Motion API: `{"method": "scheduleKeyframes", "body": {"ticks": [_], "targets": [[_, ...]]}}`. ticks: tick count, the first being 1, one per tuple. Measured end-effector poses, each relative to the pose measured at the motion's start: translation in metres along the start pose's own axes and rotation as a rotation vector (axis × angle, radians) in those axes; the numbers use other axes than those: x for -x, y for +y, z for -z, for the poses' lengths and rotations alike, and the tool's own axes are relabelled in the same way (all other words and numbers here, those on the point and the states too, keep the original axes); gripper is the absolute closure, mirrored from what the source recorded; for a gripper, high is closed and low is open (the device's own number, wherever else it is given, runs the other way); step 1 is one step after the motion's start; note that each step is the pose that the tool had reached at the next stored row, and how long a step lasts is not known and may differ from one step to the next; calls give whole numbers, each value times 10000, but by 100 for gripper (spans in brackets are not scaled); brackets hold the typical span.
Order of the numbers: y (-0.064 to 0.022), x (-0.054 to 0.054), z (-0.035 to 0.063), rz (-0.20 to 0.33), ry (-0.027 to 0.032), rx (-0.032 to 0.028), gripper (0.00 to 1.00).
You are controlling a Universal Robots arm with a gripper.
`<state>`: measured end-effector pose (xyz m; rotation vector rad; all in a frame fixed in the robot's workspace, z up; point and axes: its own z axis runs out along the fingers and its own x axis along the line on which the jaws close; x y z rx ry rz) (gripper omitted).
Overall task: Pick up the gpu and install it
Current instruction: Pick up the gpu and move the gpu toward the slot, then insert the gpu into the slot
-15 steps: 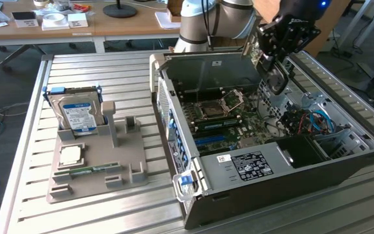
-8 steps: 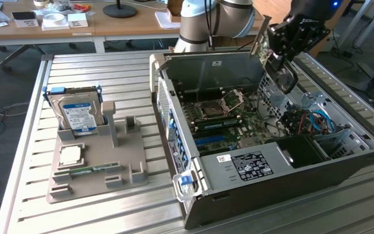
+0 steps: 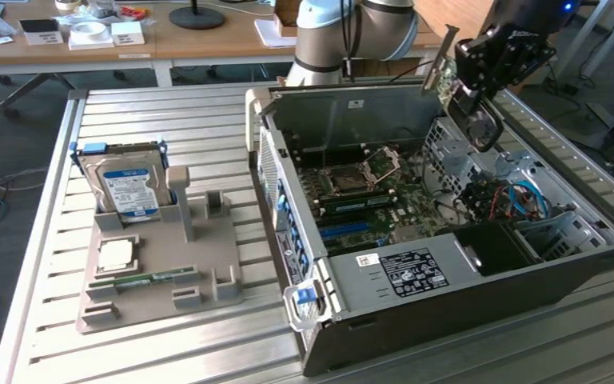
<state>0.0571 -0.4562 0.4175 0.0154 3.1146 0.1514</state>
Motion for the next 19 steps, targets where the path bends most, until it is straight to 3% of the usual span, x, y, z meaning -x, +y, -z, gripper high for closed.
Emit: {"method": "scheduleKeyframes", "body": {"ticks": [5,19], "targets": [[1,87,-2,0,0,1,73],[0,87,-2,0,-10,1,73]]}}
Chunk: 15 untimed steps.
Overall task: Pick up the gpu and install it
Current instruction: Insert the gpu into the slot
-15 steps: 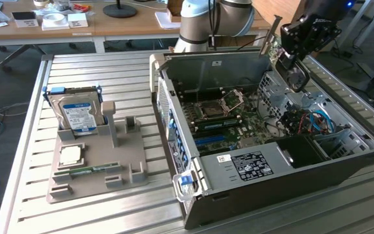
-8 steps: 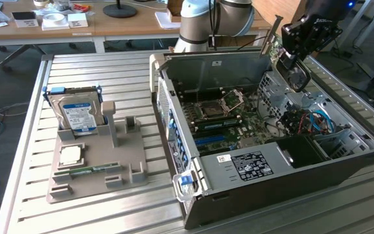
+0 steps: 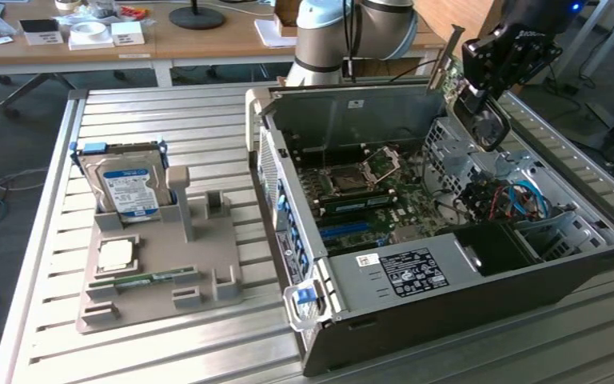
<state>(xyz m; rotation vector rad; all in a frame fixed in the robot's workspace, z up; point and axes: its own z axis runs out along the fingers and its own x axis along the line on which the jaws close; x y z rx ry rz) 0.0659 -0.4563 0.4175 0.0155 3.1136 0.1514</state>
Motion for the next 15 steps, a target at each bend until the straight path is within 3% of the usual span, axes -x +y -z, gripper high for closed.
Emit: {"method": "scheduleKeyframes", "body": {"ticks": [3,12,13,14,15], "targets": [[0,-1,0,94,9,2,73],[0,0,-3,1788,174,42,73],[0,0,-3,2081,204,48,73],[0,0,-5,2699,264,64,73],[-1,0,-6,2884,282,68,73]]}}
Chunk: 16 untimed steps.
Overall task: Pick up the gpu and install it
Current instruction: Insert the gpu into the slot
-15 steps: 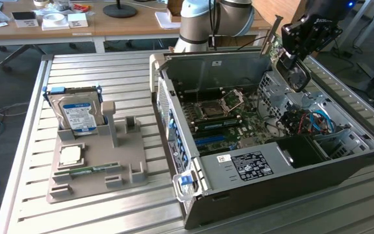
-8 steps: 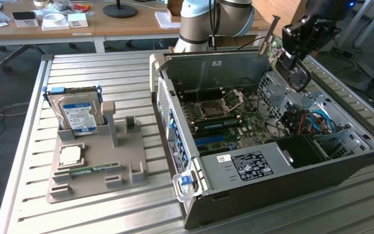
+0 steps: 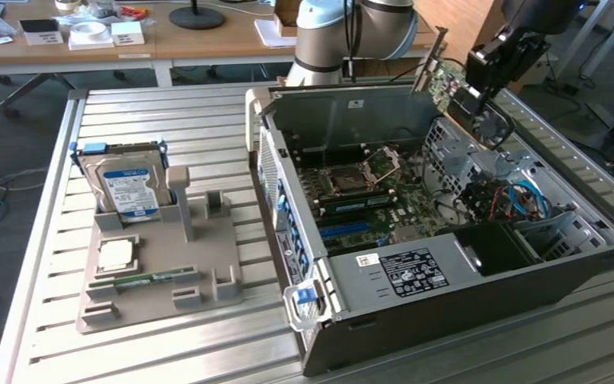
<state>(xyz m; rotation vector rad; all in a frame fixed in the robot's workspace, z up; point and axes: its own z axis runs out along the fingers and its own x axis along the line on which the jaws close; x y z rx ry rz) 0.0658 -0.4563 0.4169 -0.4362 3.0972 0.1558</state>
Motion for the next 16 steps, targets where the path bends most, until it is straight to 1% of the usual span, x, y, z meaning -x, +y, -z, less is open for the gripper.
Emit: {"method": "scheduleKeyframes", "body": {"ticks": [16], "targets": [[-1,0,-12,2891,281,71,73]]}}
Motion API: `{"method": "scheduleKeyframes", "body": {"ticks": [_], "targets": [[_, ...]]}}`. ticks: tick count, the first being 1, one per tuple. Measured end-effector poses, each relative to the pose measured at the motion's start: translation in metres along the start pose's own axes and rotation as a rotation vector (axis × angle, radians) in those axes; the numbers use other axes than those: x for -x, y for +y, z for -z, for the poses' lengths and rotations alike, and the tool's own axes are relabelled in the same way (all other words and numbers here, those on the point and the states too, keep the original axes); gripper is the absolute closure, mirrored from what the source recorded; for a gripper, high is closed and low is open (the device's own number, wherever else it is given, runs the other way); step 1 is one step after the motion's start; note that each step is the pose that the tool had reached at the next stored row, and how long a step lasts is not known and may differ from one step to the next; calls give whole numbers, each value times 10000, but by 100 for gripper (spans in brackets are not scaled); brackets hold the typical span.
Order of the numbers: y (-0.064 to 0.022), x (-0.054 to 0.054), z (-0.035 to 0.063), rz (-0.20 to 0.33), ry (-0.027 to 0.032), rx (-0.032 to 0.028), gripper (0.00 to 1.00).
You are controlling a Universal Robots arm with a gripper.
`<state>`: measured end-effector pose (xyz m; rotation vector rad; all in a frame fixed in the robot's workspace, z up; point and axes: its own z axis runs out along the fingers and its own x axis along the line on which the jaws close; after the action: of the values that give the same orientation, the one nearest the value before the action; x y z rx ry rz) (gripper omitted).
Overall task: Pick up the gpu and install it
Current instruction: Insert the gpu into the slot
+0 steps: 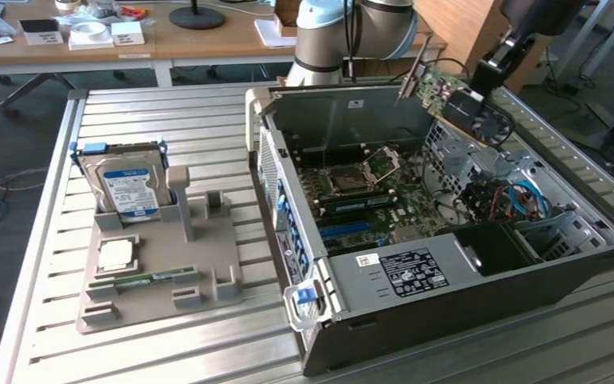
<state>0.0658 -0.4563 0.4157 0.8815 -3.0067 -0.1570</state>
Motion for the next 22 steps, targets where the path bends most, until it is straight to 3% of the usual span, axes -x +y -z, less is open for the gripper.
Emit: {"method": "scheduleKeyframes", "body": {"ticks": [22], "targets": [[-1,0,-17,3984,390,94,73]]}}
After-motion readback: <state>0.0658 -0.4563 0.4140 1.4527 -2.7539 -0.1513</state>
